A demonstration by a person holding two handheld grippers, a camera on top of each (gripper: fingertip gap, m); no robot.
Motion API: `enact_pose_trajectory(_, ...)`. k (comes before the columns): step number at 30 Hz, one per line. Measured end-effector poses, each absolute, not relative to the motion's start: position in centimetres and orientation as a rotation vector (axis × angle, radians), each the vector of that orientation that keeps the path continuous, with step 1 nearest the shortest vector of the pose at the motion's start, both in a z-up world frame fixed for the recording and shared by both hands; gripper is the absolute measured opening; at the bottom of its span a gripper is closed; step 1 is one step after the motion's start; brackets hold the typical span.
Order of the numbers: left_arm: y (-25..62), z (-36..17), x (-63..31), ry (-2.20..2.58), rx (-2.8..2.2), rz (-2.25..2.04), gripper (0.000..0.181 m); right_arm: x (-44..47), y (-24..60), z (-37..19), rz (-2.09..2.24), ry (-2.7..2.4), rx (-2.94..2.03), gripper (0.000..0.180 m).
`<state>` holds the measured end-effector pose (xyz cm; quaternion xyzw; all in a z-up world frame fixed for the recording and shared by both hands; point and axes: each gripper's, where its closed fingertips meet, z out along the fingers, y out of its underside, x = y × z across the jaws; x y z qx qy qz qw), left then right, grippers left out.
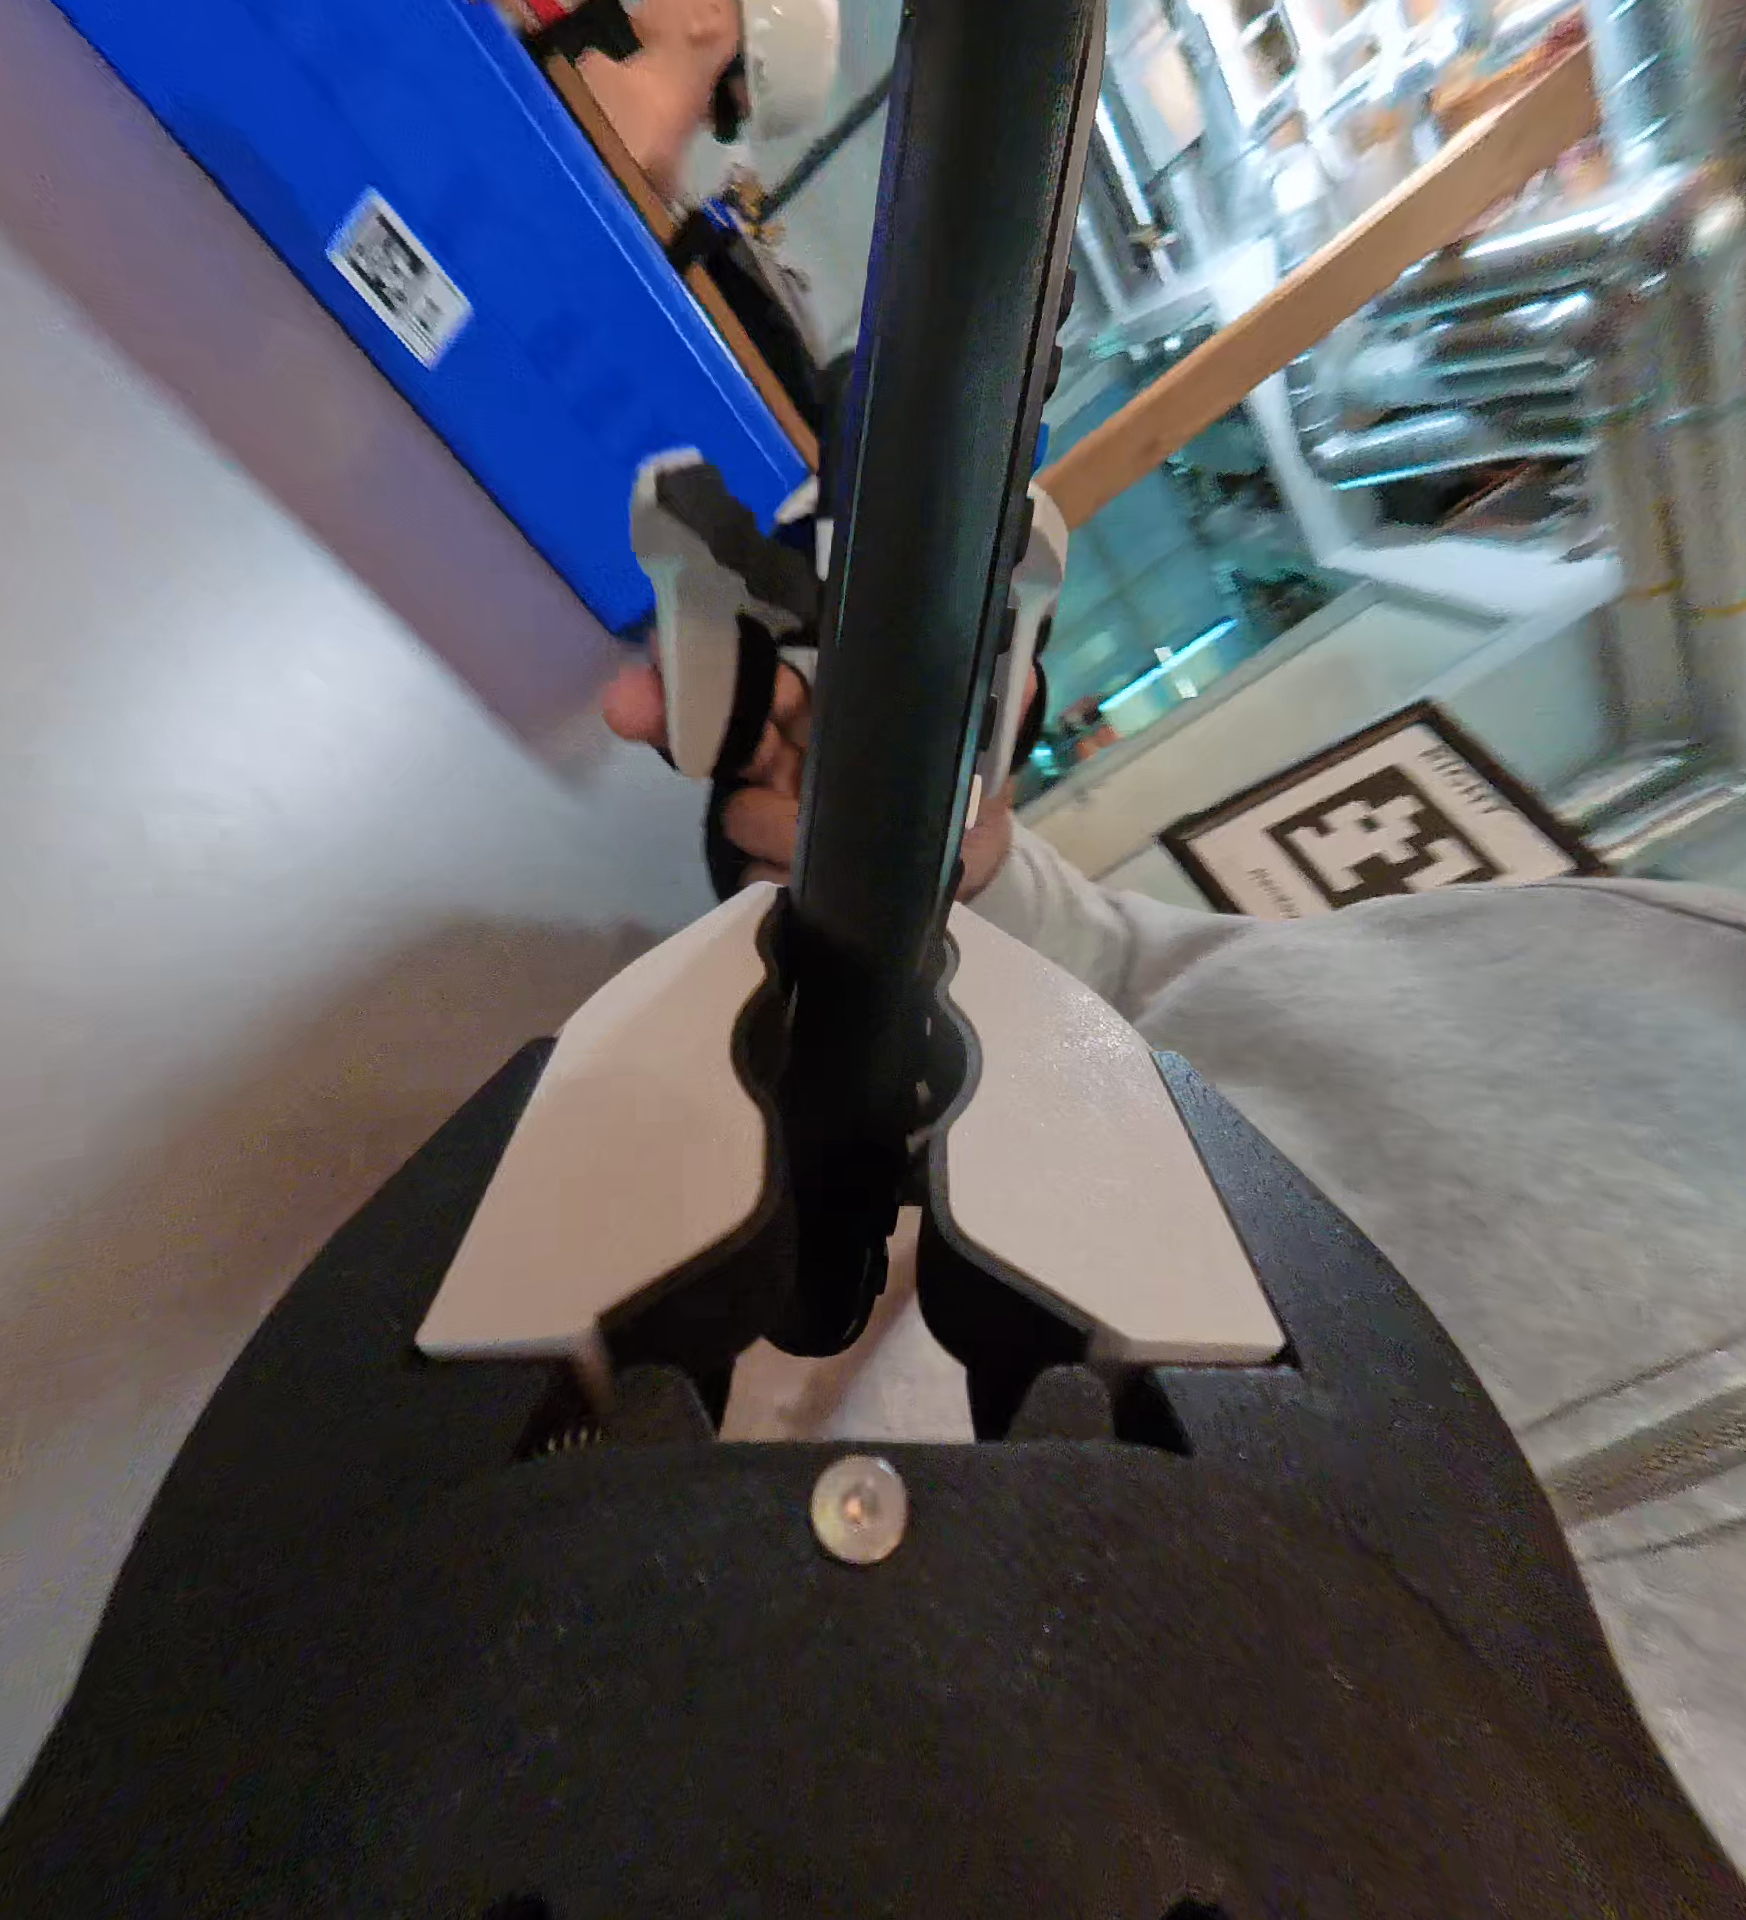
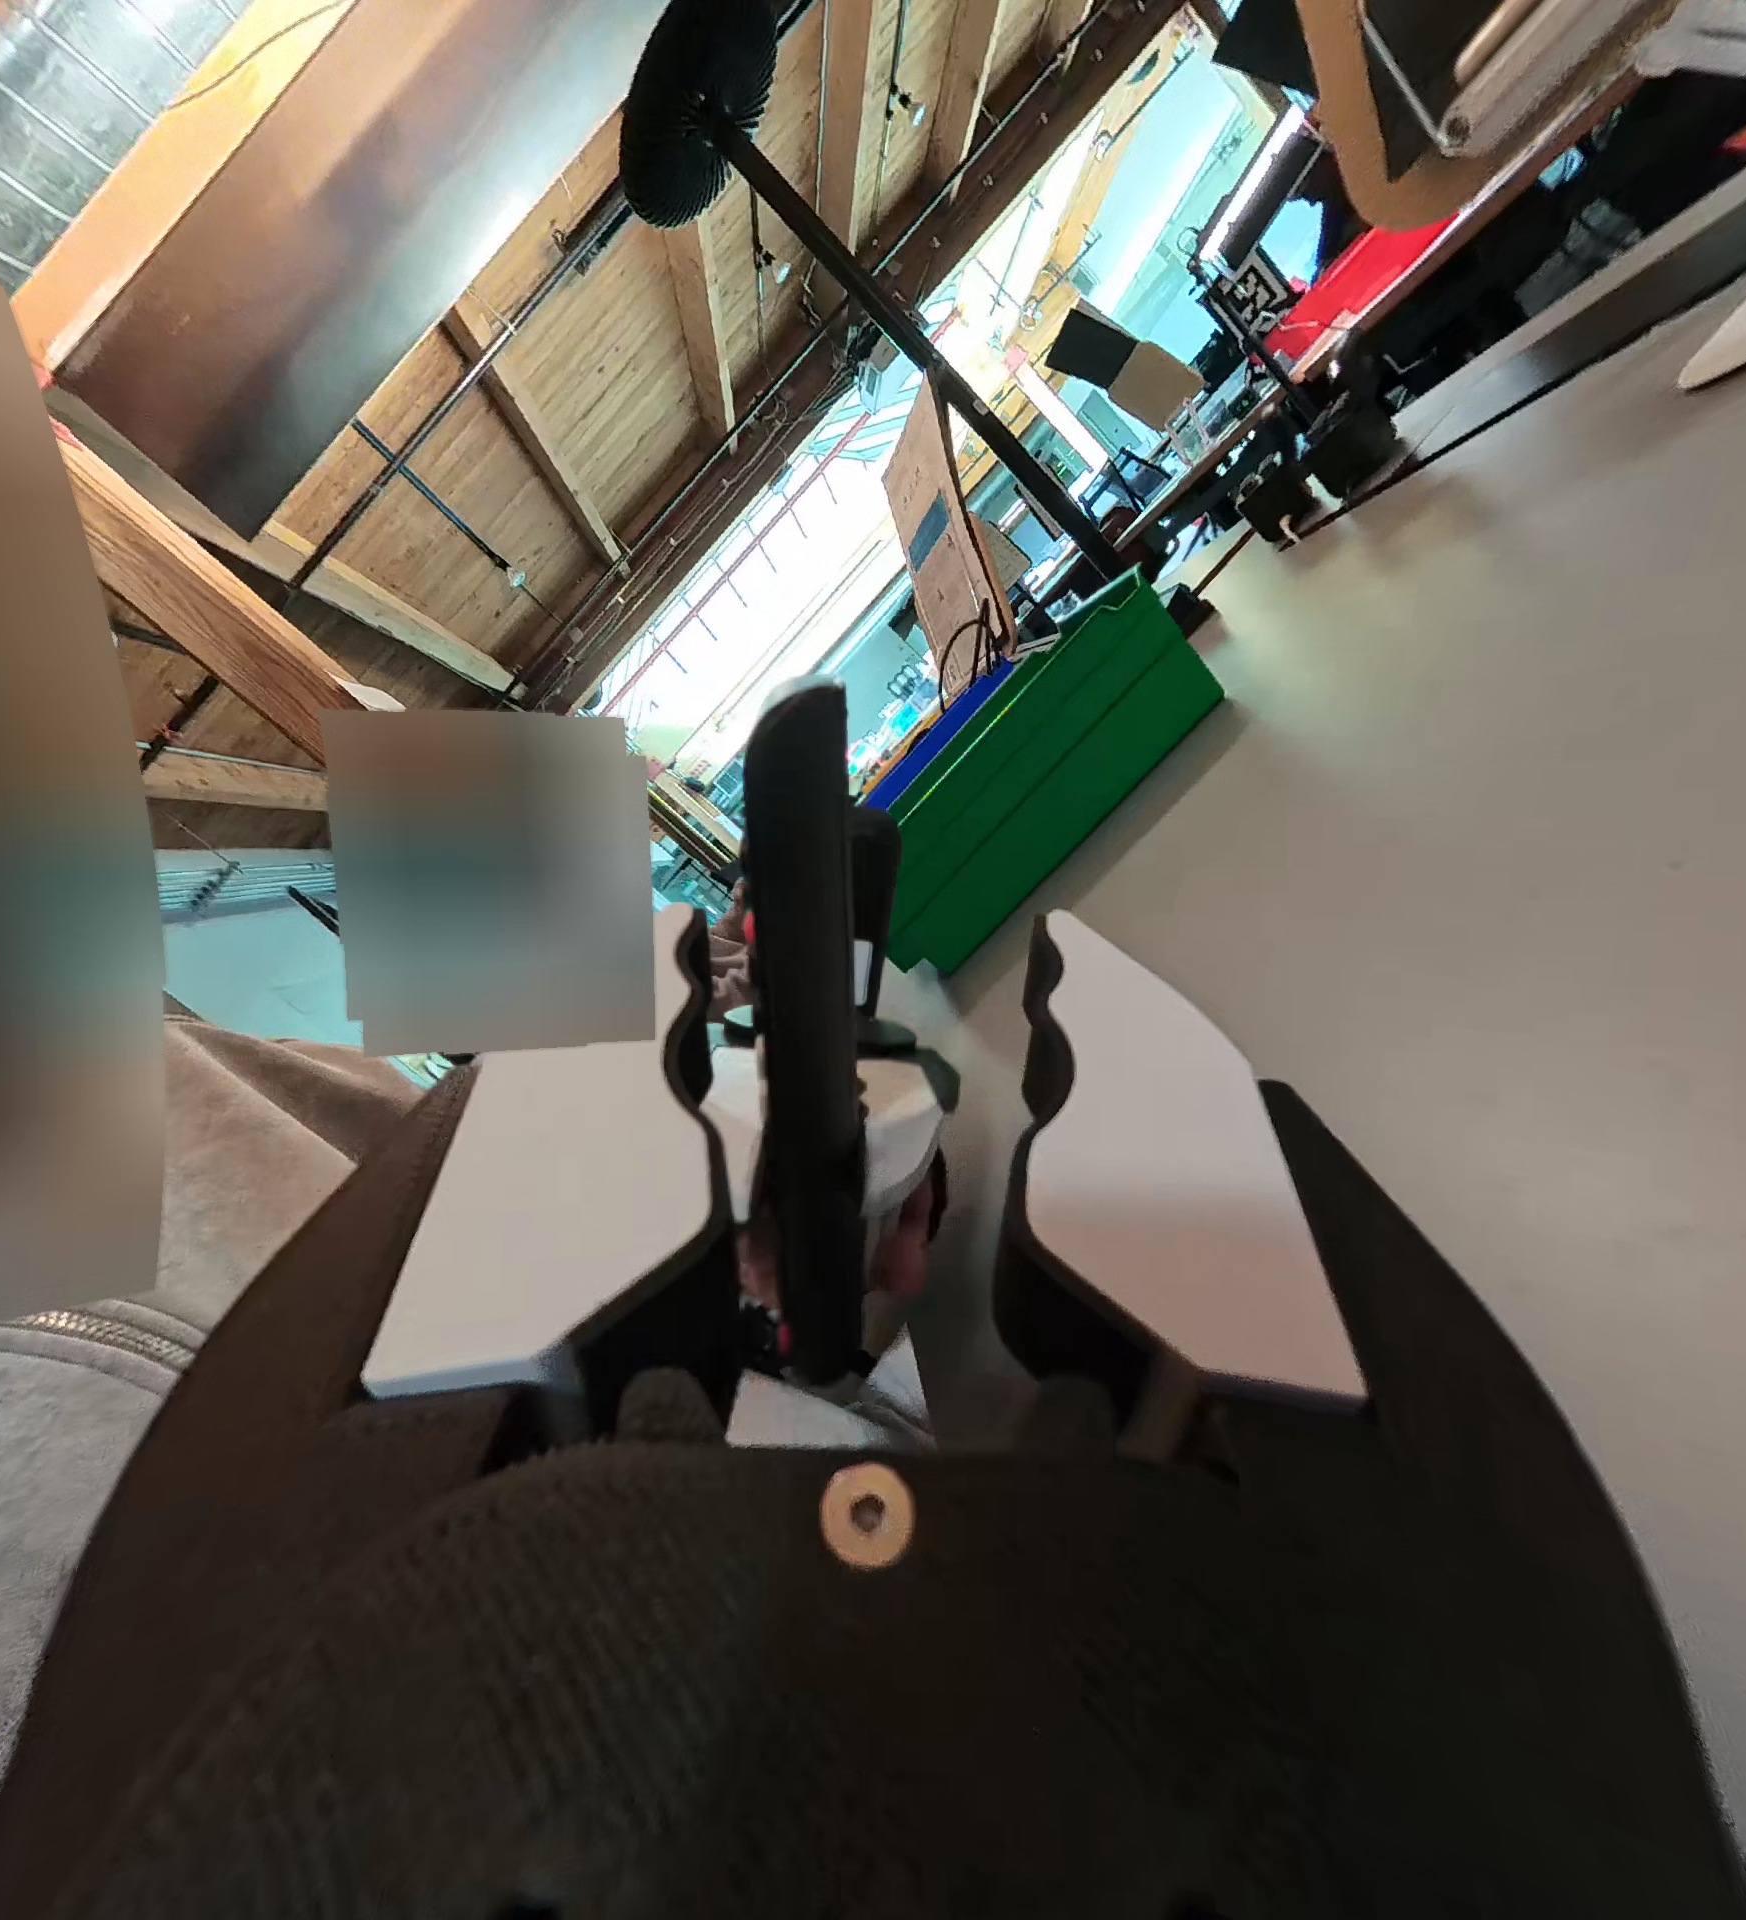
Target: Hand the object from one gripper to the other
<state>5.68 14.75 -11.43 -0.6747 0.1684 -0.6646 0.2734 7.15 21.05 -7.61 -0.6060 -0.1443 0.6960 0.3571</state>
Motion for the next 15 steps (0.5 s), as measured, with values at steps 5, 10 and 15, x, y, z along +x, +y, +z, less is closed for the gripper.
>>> enact_pose_trajectory(5,13.1,-11.6,7.3,0.403,-1.816,-1.972,0.023,6.8,20.5,-7.5,1.727,-0.466,-1.574,0.051)
enact_pose_trajectory(10,12.8,-12.4,7.8,0.375,-1.854,-1.995,0.023,5.5,19.2,-7.9,1.684,-0.567,-1.607,0.047)
enact_pose_trajectory(15,12.3,-12.9,8.4,0.407,-1.882,-1.975,0.024,5.0,19.0,-8.7,1.626,-0.602,-1.667,0.030)
